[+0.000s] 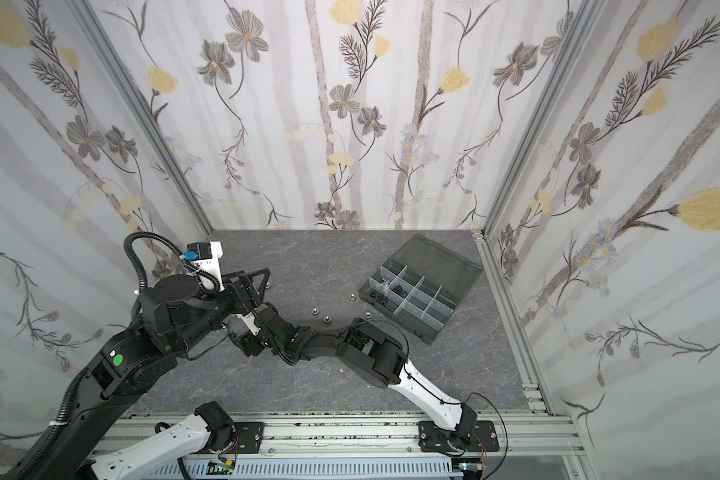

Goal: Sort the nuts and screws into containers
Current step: 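Withdraw the left gripper while the right gripper reaches toward the wing nuts, then lower the right gripper onto the black hex nut and close it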

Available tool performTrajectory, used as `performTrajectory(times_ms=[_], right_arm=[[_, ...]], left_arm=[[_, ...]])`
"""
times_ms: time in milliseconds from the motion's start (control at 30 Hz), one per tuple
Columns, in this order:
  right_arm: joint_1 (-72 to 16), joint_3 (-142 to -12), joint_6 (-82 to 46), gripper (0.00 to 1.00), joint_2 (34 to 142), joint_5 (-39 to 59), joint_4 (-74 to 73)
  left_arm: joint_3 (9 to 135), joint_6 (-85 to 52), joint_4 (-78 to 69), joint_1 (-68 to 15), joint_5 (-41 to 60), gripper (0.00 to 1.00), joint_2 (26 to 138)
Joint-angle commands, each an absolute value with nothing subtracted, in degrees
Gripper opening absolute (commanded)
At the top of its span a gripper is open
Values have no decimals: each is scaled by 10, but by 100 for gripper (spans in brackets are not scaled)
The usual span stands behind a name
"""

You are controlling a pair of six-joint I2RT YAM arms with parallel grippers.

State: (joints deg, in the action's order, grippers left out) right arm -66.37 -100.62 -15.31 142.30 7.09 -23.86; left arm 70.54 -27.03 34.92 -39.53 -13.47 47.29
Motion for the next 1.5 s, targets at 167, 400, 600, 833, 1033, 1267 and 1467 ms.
performTrajectory(times_ms=[167,400,600,833,1033,1267,1467], right_arm=[[-669,-1054,-120,70,1468,66,-249],[-676,-1111,-91,69,1510,57,-216],[-681,-1157,-77,63,1538,18,-186],[-686,-1214,-62,52,1575,-34,-156],[-687,-1224,-41,40,1584,-64,-146],[-687,-1223,-31,24,1581,-79,-130],[-687,-1203,-32,12,1563,-87,-133]], left_arm=[[710,-277,353,-395,-141,72,475],[710,-275,347,-395,-135,72,476],[708,-271,347,-395,-134,72,475],[702,-267,353,-395,-141,73,468],[695,-267,354,-394,-141,73,464],[691,-266,351,-395,-144,73,464],[691,-271,350,-395,-141,73,464]])
